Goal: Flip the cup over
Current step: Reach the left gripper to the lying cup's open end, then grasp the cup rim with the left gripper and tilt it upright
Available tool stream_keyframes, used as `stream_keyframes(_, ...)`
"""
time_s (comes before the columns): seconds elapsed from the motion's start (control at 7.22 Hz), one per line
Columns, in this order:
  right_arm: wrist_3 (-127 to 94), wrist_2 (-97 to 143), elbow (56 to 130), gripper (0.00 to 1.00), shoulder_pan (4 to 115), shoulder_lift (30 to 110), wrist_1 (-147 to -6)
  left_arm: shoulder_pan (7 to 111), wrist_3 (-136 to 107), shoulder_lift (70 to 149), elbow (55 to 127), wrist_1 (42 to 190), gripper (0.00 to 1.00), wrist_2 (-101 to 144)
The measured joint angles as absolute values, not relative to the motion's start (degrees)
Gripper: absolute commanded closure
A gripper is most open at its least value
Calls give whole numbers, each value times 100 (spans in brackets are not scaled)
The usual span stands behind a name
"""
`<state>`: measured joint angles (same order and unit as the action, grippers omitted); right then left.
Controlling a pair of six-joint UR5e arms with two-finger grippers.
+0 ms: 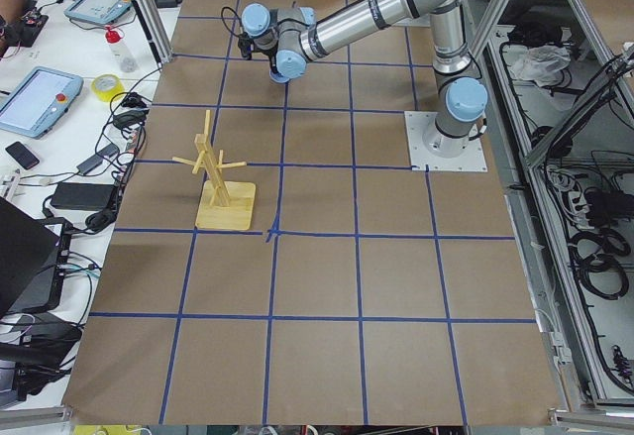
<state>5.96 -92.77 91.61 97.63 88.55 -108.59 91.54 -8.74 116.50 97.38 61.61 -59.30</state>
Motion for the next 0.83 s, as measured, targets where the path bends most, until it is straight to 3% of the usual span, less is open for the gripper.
stream_keyframes(0.14,405,-9269,9160,0,9584,8918,-10845,9188,-868,11786,9741,6083,3,-5924)
stream_keyframes(0.42,354,-9249,9163,0,9224,9092,-10682,9207,-858,11947,9746,6036,47,-5843)
stream_keyframes(0.55,348,-9237,9166,0,9158,9130,-10610,9213,-859,11984,9745,6032,78,-5737)
stream_keyframes(0.69,340,-9230,9167,0,9131,9143,-10583,9216,-875,12002,9727,6021,100,-5632)
stream_keyframes(0.83,336,-9187,9167,0,9108,9147,-10571,9218,-915,12015,9697,6003,100,-5506)
